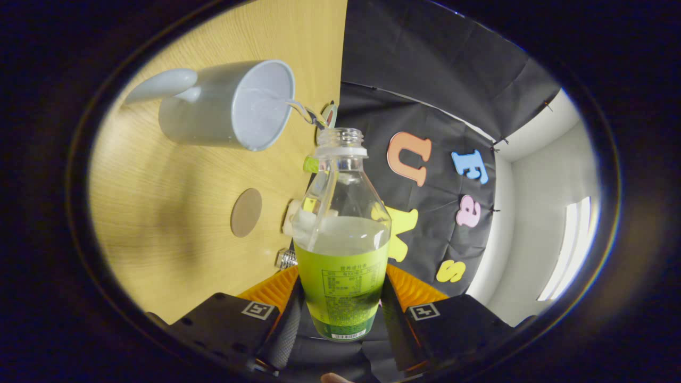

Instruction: Take the bottle from table, then pour the juice into the cup, finally place the bottle on the coaster

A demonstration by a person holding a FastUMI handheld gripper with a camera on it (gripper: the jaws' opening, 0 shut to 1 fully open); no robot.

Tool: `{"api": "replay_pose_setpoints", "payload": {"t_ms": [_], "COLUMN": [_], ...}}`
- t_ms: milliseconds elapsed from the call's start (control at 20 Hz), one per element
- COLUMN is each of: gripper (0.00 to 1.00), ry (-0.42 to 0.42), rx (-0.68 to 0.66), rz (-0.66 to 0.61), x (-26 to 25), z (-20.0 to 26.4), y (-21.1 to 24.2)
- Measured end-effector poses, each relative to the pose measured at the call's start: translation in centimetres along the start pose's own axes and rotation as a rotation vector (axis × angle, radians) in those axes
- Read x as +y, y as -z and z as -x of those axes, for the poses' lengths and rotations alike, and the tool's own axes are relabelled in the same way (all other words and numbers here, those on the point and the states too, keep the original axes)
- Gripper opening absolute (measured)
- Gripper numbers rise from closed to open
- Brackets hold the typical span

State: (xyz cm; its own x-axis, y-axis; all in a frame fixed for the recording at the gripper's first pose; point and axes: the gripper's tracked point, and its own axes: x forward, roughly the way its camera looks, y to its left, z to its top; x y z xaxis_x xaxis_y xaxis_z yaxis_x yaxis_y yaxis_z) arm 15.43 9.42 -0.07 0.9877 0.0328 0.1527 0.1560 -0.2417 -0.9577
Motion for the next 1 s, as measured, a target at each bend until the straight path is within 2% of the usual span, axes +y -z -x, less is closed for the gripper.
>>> {"api": "replay_pose_setpoints", "payload": {"t_ms": [1000], "gripper": [0.77], "ry": [0.060], "rx": [-0.007], "rz": [0.069], "x": [-3.3], "z": [0.2], "y": [0.3]}}
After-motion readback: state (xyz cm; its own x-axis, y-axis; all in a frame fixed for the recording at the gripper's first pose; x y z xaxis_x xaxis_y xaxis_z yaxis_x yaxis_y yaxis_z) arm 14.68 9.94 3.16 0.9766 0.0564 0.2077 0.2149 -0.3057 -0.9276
